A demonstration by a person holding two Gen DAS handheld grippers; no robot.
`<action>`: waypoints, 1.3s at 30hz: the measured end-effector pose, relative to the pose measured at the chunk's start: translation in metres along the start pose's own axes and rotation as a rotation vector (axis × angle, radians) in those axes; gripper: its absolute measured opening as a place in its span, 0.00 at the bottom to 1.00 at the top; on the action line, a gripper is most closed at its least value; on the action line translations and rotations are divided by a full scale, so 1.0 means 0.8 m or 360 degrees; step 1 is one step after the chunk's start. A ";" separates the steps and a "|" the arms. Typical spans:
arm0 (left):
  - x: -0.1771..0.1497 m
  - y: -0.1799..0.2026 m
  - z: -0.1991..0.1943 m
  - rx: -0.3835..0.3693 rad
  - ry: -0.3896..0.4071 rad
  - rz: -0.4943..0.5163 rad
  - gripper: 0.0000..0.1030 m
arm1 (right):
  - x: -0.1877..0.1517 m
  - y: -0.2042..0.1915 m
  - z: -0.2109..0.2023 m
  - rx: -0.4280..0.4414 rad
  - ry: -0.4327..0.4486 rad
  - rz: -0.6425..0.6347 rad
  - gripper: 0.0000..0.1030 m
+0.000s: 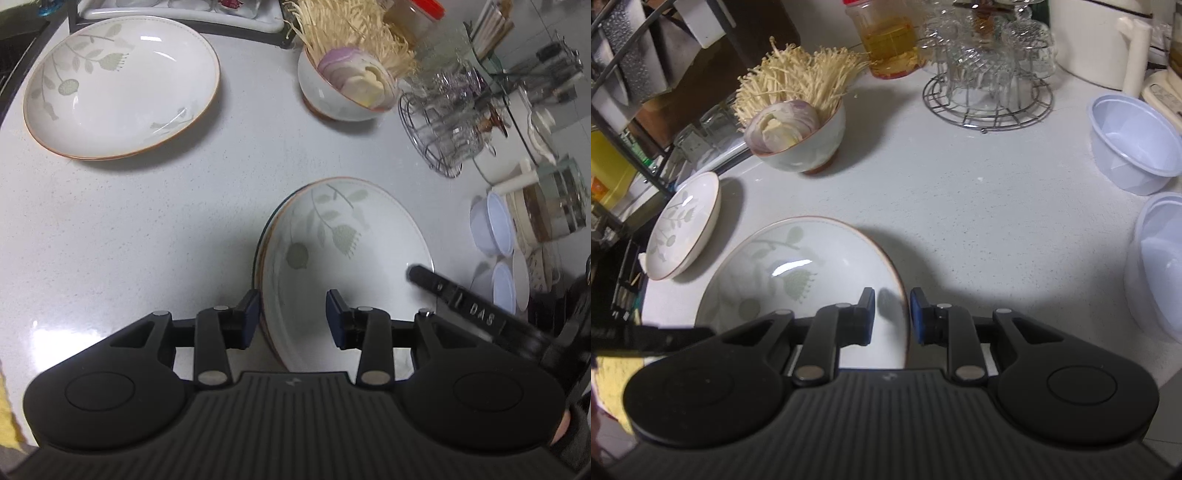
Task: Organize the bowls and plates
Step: 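Open both grippers and pull back from the stacked plates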
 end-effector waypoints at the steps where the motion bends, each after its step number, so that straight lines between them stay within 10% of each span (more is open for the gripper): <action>1: -0.001 0.000 -0.005 -0.0012 -0.0001 0.0009 0.42 | 0.000 0.001 -0.002 -0.0016 0.0007 0.0021 0.24; 17: 0.028 0.013 -0.134 -0.0159 0.0240 0.0234 0.42 | 0.016 -0.050 -0.086 -0.0185 0.0275 0.0106 0.25; 39: -0.015 0.019 -0.198 0.0260 0.0656 -0.0314 0.44 | 0.051 -0.102 -0.095 0.0434 0.0143 -0.0455 0.25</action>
Point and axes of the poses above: each gripper's, at about its wrist camera, not at the fingertips, and z roughly the way its jaws point, y to its right, x to its top, the point moved 10 cm from there along z, roughly the way its jaws point
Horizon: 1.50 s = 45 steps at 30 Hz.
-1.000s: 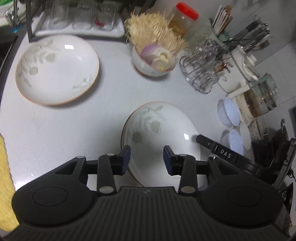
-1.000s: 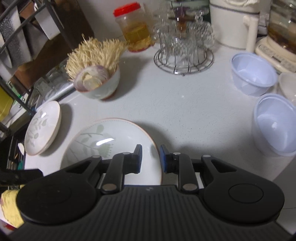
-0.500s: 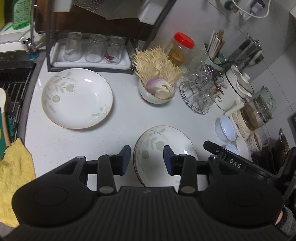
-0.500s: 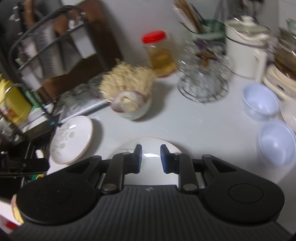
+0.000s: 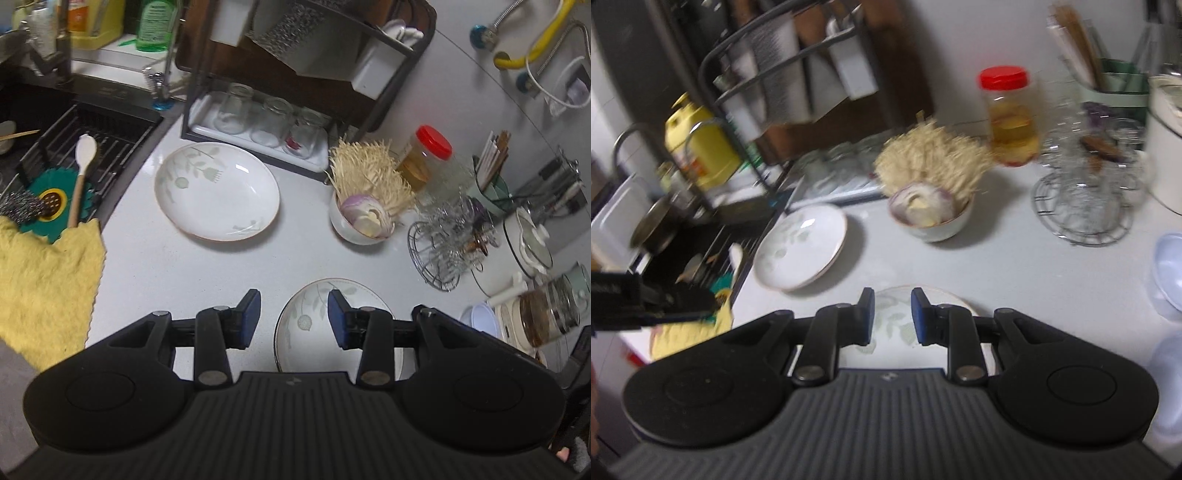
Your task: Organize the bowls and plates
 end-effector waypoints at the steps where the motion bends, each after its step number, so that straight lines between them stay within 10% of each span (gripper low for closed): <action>1: 0.000 -0.002 -0.003 0.0021 0.0016 -0.0018 0.44 | 0.000 -0.001 0.004 0.0024 -0.0012 -0.0024 0.25; 22: 0.050 -0.108 0.028 0.0170 0.0157 -0.0215 0.45 | 0.037 -0.077 0.088 0.0364 0.0004 -0.0142 0.25; 29: 0.077 -0.152 0.062 0.0187 0.0229 -0.0213 0.47 | 0.039 -0.090 0.136 0.0397 -0.0102 -0.0091 0.48; 45: 0.086 -0.218 0.163 0.0117 0.0259 -0.0327 0.56 | 0.053 -0.084 0.249 0.0312 -0.0232 -0.0112 0.46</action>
Point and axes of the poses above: each gripper's, at about its wrist camera, not at the fingertips, and z roughly the way its jaws point, y to its right, x to its top, the point moved 10 cm from there along z, roughly the way its jaws point
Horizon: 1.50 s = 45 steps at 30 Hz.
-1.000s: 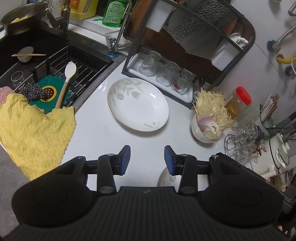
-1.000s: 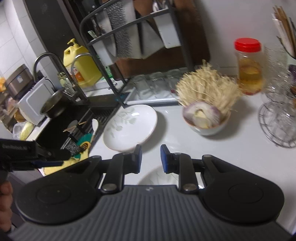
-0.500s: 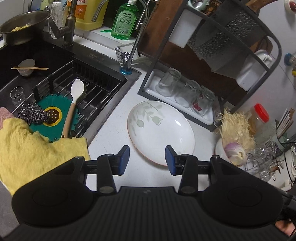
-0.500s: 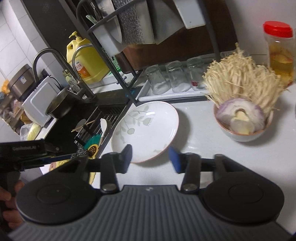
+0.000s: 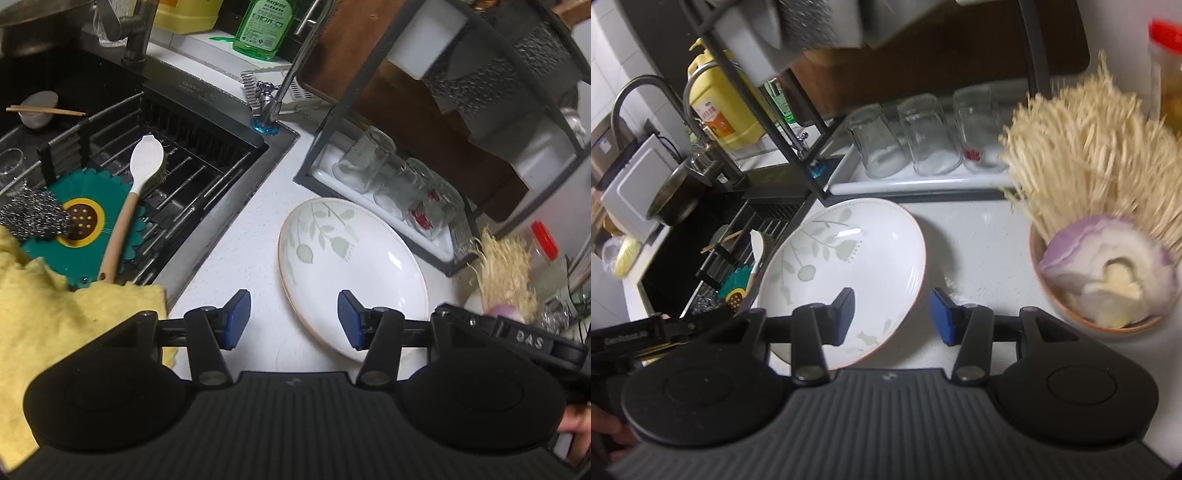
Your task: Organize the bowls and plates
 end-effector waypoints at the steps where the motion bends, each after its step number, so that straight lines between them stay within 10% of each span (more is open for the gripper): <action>1: 0.001 -0.005 0.008 0.0019 -0.0006 -0.0053 0.55 | 0.000 0.000 0.005 0.0016 -0.0012 -0.0003 0.46; 21: 0.007 0.001 0.085 -0.0026 0.0012 0.0030 0.12 | 0.004 0.017 0.055 -0.0123 0.0008 -0.0099 0.17; 45: -0.007 0.069 0.018 -0.0165 -0.0125 0.0219 0.11 | -0.003 0.016 -0.051 -0.0199 0.0088 -0.0075 0.15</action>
Point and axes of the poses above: each gripper's, at about its wrist camera, not at the fingertips, and z roughly the way its jaws point, y to its right, x to its top, the point moved 10 cm from there along z, roughly the way its jaws point
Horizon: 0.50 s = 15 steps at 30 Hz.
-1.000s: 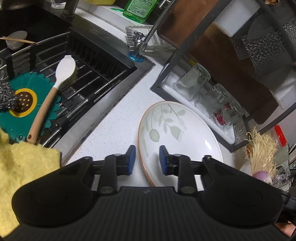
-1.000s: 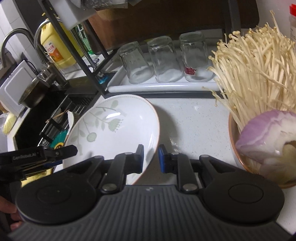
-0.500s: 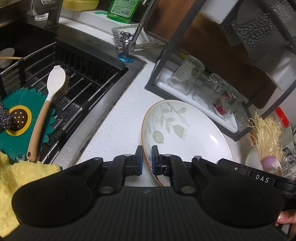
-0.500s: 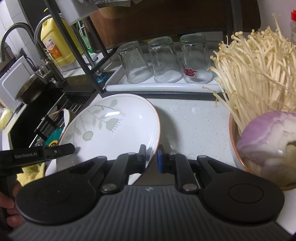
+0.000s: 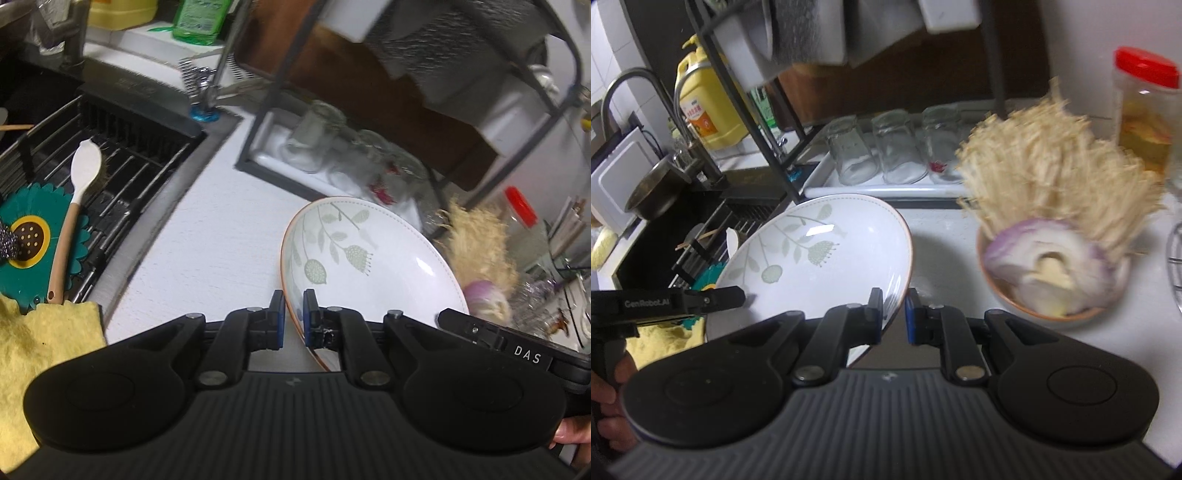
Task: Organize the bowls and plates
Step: 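Carry the small leaf plate and lower it onto the plate stack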
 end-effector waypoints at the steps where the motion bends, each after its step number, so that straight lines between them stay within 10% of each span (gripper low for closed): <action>1: -0.001 0.008 -0.005 -0.0003 -0.0015 0.0007 0.11 | 0.001 0.002 -0.010 -0.0012 0.0003 0.0010 0.15; 15: -0.025 0.101 -0.085 -0.0048 -0.0185 0.0049 0.11 | -0.002 0.023 -0.135 -0.0107 0.0002 0.0145 0.15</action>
Point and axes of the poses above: each gripper's, at about its wrist camera, not at the fingertips, and z roughly the way its jaws point, y to its right, x to its top, the point moved 10 cm from there along z, roughly the way its jaws point
